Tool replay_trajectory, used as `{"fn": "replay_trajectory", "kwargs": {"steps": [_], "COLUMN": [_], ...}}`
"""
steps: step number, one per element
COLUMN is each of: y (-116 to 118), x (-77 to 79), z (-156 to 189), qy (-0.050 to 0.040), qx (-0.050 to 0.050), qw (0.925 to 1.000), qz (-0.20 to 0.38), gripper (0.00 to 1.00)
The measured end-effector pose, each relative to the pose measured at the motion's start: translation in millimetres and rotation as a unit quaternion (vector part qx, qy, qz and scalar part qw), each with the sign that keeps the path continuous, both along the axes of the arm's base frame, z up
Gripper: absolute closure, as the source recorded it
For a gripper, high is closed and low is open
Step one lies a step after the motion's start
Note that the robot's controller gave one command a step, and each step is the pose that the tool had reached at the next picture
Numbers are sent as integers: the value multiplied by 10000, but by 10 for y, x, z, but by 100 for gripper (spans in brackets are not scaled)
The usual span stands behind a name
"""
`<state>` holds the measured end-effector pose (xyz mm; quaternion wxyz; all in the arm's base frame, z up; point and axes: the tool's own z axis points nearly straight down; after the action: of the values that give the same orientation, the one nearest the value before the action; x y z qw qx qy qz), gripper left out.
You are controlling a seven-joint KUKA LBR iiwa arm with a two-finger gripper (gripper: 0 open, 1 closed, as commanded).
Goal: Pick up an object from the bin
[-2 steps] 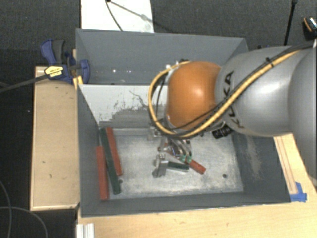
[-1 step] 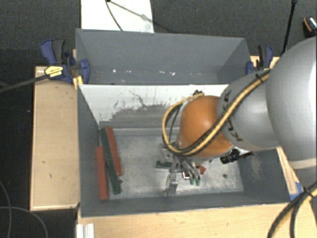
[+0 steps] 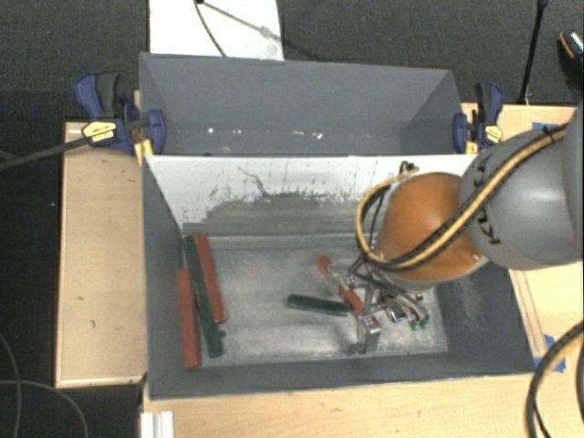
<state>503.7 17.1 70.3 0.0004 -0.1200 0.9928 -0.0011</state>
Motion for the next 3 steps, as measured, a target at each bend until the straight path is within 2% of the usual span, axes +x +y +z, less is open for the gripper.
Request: {"fn": "replay_trajectory", "kwargs": {"steps": [1, 2, 3], "y": [31, 32, 107], "x": [-4, -3, -45], "z": [0, 0, 99], "qy": [6, 6, 9], "qx": [15, 15, 16], "qw": [10000, 10000, 9908], "qz": [-8, -25, -1352], "gripper": [100, 0, 0]}}
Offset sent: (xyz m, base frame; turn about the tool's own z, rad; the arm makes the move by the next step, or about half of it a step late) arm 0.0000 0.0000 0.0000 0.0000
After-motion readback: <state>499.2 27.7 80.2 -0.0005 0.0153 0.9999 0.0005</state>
